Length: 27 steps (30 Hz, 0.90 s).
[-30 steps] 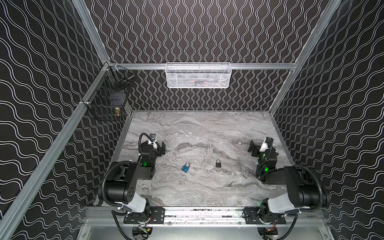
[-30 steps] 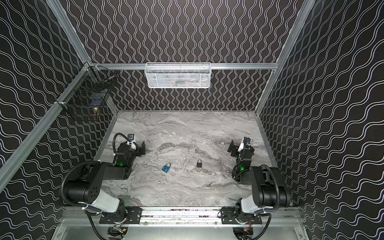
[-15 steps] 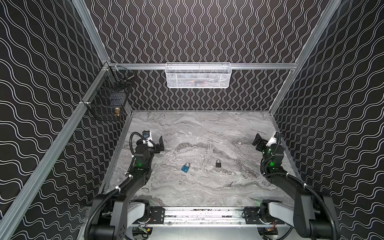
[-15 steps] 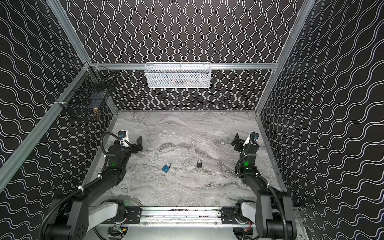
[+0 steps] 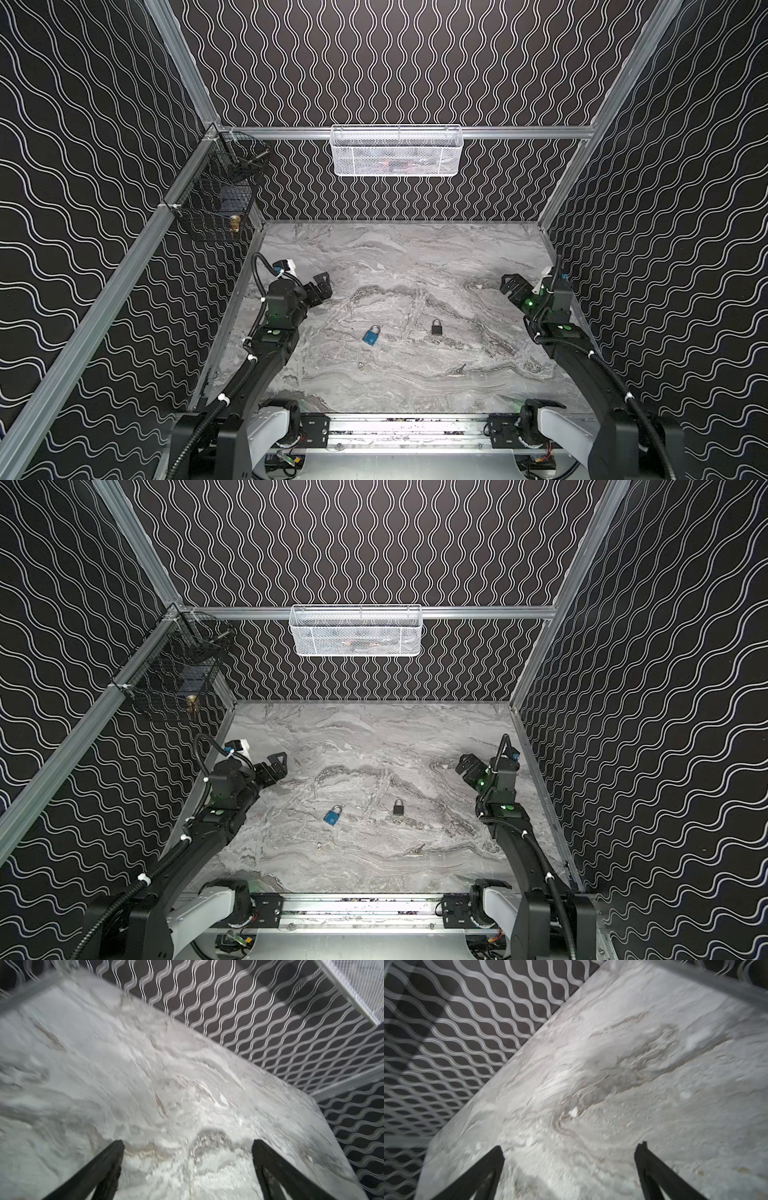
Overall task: Unlock with the key
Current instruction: 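Raise both arms and move them forward over the padlocks and key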
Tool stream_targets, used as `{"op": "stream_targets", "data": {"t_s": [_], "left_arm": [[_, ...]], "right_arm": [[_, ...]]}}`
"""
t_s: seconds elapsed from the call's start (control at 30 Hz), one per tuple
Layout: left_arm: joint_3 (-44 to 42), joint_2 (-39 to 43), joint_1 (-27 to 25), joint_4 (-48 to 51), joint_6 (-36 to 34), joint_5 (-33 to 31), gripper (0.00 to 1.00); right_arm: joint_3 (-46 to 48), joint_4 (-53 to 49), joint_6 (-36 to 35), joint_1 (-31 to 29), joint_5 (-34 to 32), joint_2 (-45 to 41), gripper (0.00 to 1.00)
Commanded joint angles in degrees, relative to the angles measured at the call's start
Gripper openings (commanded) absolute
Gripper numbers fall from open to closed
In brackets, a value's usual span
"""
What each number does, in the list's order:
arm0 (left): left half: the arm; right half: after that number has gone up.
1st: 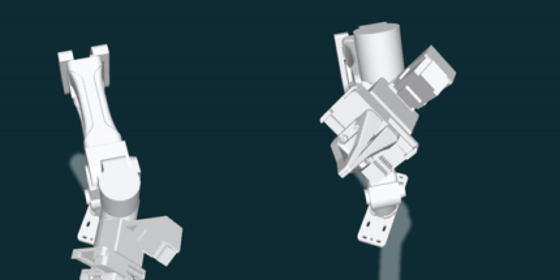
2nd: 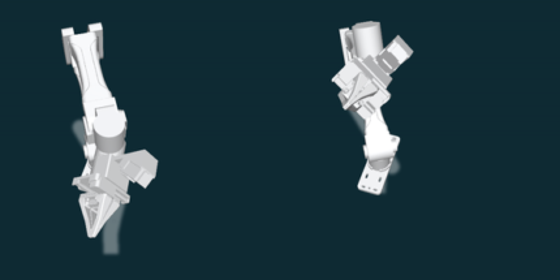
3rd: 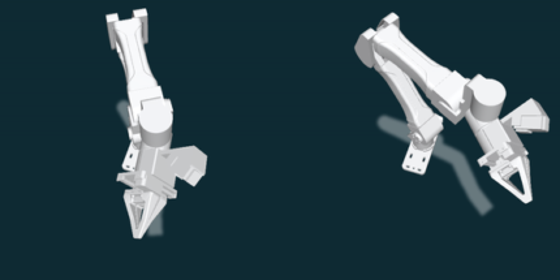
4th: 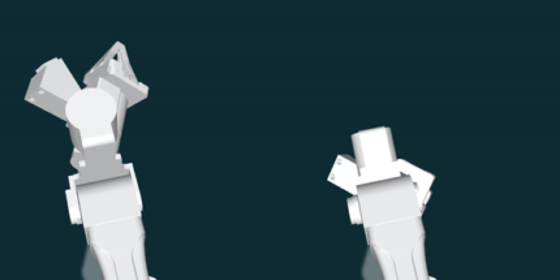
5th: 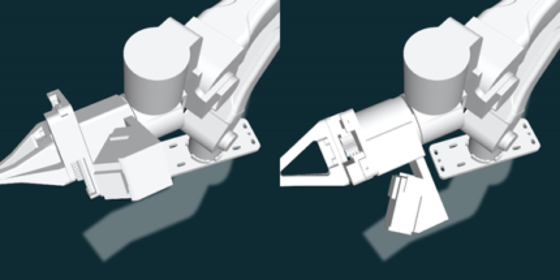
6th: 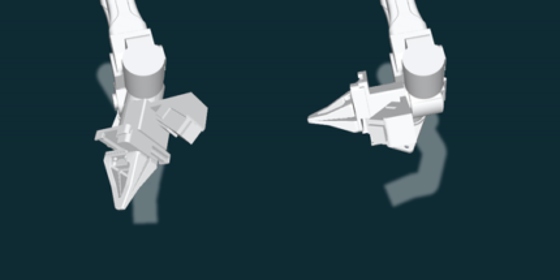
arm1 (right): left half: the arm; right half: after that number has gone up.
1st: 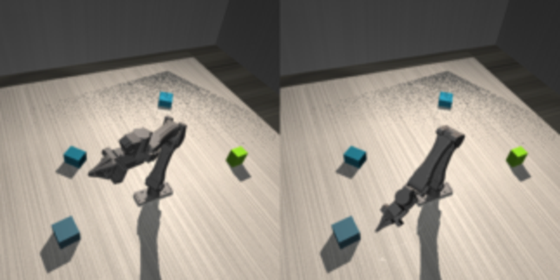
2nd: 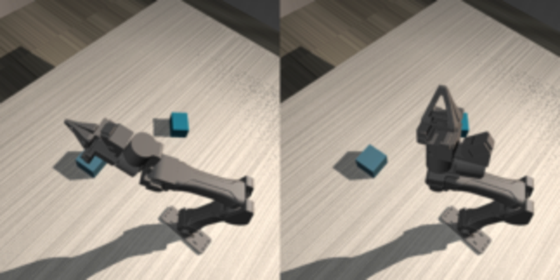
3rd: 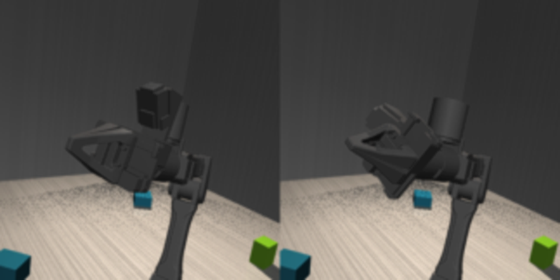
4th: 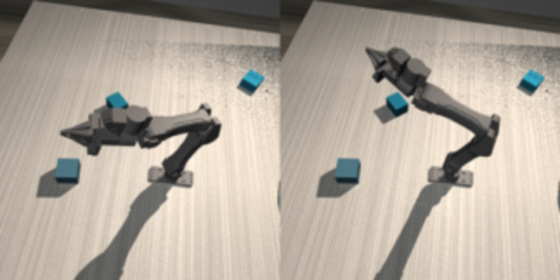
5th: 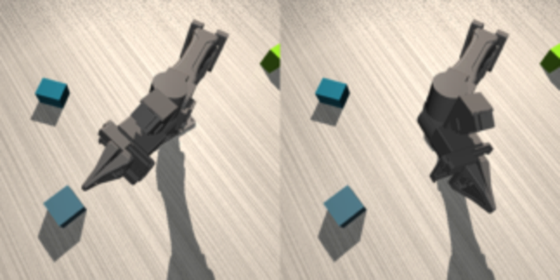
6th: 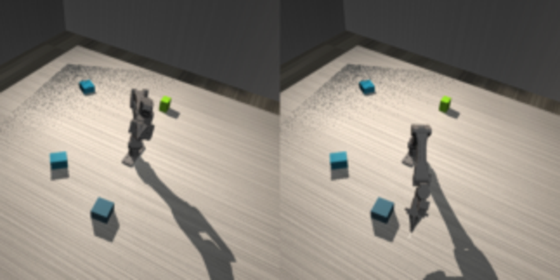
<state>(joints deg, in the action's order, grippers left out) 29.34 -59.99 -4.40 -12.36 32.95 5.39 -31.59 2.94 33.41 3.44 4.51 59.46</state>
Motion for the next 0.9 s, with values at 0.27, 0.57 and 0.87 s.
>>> {"op": "stream_targets", "data": {"t_s": [0.27, 0.57, 0.87], "left_arm": [[0.1, 4.5, -1.7, 12.4, 4.2, 9.6, 0.99], [-1.2, 9.7, -9.2, 18.6, 3.6, 10.8, 0.99], [-0.8, 12.9, -18.1, 22.8, 6.0, 9.1, 0.99]], "right_arm": [[-4.0, -21.4, -3.5, -2.3, 10.2, -2.8, 0.99], [-5.7, -33.2, -2.7, -13.4, 6.5, -4.4, 0.99], [-5.6, -40.5, 2.9, -24.9, 3.0, -4.4, 0.98]]}}
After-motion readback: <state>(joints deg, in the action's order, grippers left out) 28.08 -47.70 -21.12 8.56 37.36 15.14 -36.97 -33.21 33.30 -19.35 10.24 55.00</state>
